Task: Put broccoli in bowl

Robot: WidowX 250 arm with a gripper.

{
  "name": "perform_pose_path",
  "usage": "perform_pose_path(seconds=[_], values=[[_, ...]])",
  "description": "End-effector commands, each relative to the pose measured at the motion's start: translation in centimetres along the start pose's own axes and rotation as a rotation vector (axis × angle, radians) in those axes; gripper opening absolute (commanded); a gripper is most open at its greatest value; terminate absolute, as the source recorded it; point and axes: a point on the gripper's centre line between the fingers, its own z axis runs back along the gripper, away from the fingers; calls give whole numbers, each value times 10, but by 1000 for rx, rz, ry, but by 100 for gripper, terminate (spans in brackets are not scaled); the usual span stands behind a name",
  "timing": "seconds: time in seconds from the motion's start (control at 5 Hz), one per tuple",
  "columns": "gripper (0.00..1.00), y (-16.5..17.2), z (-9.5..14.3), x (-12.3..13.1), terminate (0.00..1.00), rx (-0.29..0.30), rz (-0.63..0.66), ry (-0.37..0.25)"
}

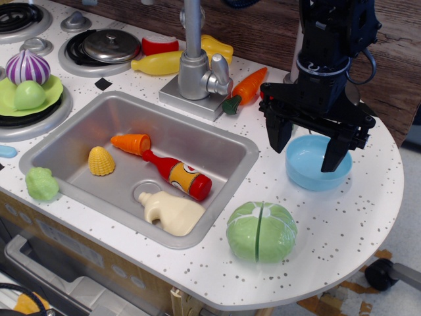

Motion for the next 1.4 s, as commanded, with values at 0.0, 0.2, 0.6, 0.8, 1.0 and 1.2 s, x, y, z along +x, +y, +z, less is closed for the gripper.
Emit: perform_pose_path(seconds=[0.0,0.2,0.6,0.8,1.0,1.2], values=[[100,0,0,0,0,0,0,0],[100,11,32,7,0,6,-14,50],[100,30,67,3,0,130,-48,101],[100,69,64,-19,0,155,50,77],[100,110,61,-29,0,183,65,85],[100,151,58,-40,0,186,34,83]])
